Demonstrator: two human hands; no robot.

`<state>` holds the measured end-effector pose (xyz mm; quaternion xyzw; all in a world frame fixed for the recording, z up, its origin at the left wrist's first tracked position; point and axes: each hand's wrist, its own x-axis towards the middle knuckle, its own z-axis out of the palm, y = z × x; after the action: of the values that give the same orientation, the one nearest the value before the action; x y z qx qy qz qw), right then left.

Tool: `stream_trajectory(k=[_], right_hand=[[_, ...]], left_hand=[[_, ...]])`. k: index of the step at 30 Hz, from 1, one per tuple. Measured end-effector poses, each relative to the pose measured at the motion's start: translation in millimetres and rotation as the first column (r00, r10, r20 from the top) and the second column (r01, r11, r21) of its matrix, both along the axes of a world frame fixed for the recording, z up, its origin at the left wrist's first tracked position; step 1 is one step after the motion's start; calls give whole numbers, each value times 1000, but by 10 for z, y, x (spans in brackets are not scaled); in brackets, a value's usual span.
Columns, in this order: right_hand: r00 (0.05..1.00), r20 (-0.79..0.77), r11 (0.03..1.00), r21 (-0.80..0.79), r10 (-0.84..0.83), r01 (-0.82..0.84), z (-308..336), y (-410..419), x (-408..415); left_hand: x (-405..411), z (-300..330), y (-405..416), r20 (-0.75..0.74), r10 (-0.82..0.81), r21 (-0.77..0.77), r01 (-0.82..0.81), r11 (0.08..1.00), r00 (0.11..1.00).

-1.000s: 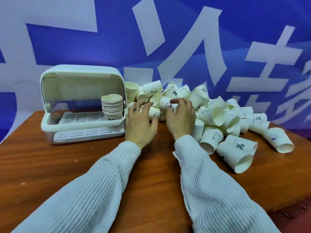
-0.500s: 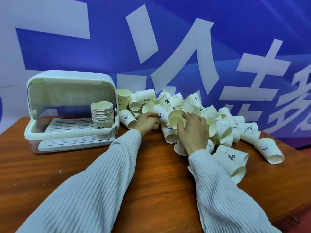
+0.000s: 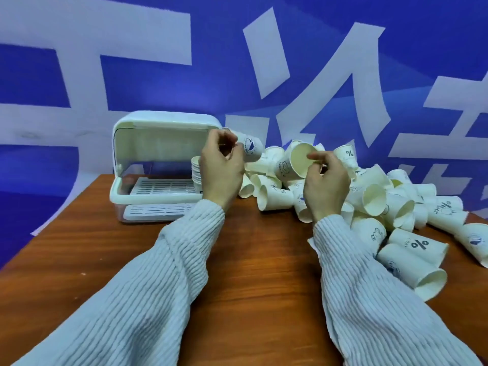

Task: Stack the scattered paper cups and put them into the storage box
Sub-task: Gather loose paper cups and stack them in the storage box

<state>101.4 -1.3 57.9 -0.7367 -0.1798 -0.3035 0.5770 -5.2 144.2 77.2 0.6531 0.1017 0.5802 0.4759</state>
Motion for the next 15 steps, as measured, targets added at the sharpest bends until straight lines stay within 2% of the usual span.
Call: stream_trajectory(k=[3, 9, 12, 15], right_hand=[[993, -50, 994, -27, 103, -105, 97, 387, -142], [967, -32, 967, -38, 251, -253, 374, 1053, -309], [965, -22, 954, -149, 262, -262, 497, 1310, -300], [965, -46, 902, -344, 260, -259, 537, 1501, -242]], left_hand=[[-372, 59, 259, 89, 94, -13, -93, 996, 992], [-630, 51, 774, 101, 228, -116, -216, 969, 968], [-652, 51, 849, 101, 235, -113, -223, 968, 967], [-657, 45, 909, 112, 232, -131, -217, 967, 966]])
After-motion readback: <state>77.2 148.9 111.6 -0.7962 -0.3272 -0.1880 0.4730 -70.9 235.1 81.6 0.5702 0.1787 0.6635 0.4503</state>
